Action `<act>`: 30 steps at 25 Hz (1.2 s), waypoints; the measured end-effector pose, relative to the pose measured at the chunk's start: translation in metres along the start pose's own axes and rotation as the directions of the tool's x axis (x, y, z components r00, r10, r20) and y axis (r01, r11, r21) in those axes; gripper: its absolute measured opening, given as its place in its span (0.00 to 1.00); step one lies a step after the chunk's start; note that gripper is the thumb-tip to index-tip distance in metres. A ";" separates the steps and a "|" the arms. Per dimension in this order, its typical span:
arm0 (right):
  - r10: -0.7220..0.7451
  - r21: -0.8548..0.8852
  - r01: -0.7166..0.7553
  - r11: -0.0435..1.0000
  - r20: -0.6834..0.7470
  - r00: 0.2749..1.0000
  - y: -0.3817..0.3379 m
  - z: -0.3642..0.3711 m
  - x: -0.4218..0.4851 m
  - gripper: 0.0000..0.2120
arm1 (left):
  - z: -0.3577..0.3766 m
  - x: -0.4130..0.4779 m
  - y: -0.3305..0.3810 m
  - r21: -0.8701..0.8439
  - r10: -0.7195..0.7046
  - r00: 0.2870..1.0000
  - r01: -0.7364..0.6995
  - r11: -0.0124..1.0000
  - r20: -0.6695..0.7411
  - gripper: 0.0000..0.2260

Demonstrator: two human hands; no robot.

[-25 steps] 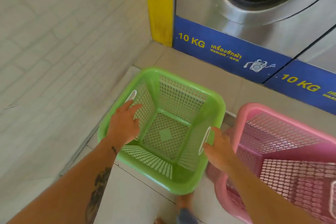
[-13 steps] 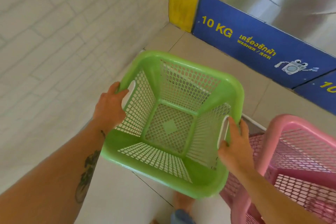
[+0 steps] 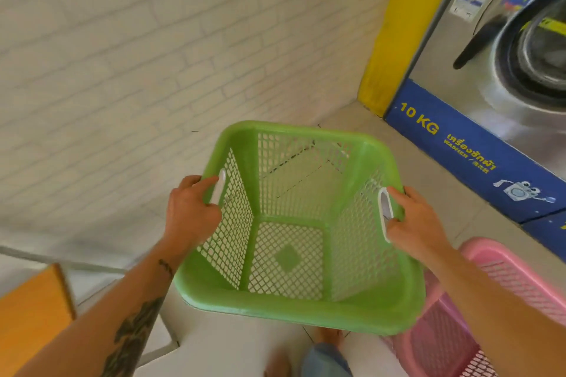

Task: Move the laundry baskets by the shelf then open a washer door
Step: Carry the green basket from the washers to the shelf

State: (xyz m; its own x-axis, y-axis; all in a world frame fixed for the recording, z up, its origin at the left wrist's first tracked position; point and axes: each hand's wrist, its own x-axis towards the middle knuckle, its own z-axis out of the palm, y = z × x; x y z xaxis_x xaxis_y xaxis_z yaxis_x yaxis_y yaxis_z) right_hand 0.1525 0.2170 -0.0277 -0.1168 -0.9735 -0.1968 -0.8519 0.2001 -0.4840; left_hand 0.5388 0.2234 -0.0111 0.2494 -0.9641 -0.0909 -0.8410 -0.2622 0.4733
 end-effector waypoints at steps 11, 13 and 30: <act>-0.331 0.045 0.328 0.944 0.089 0.940 -0.070 -0.103 -0.141 0.30 | -0.127 -0.258 0.009 -0.205 -0.346 0.897 0.296 0.933 -0.276 0.25; -0.418 0.062 0.413 0.909 0.112 0.902 -0.075 -0.108 -0.169 0.30 | -0.129 -0.315 0.009 -0.231 -0.416 0.845 0.354 0.906 -0.336 0.24; -0.863 0.164 0.883 0.440 0.347 0.366 -0.265 0.039 -0.528 0.21 | -0.242 -0.793 -0.129 -0.658 -0.844 0.051 0.602 0.453 -0.534 0.23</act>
State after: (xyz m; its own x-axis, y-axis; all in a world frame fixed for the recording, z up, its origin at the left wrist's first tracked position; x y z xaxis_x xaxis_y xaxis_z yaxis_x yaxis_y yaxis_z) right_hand 0.4594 0.6823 0.1714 0.8699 -0.4908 0.0499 -0.3945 -0.7528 -0.5269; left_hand 0.5652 1.0319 0.2118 0.9789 0.1941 0.0640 0.0851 -0.6717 0.7360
